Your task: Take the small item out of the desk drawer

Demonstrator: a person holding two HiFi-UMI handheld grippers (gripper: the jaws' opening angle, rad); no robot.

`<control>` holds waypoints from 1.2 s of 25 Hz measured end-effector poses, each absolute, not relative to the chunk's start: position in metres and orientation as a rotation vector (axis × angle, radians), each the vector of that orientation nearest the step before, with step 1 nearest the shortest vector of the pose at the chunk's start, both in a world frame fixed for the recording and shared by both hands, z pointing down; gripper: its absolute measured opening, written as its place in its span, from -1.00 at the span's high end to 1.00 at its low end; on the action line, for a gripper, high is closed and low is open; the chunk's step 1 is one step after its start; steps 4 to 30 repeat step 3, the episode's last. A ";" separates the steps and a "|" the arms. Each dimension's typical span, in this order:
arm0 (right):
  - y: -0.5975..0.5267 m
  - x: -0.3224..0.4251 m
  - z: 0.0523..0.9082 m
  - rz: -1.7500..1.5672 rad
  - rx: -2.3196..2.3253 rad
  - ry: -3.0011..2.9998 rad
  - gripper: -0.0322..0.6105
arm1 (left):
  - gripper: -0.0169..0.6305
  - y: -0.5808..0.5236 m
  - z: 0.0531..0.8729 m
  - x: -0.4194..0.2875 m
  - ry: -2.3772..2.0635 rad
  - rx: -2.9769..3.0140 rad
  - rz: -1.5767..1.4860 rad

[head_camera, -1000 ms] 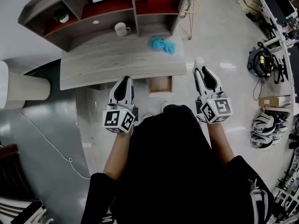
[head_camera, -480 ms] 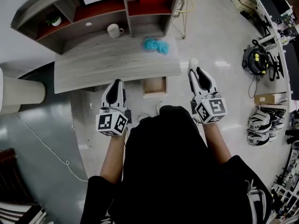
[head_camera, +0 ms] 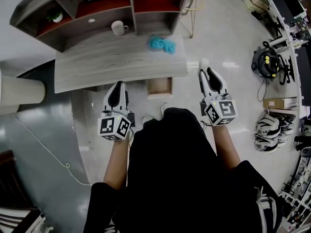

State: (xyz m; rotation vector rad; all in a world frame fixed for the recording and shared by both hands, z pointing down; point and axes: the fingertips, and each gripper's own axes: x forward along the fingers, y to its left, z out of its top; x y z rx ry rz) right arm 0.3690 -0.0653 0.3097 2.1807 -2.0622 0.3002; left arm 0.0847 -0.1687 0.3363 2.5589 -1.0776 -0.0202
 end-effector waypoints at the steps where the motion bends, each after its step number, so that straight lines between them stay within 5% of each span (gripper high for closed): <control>1: -0.065 0.371 0.311 0.302 2.184 -2.058 0.58 | 0.87 -0.171 0.337 0.082 -1.090 2.559 -0.017; 30: -0.065 0.376 0.312 0.307 2.189 -2.051 0.58 | 0.87 -0.176 0.337 0.076 -1.116 2.561 -0.008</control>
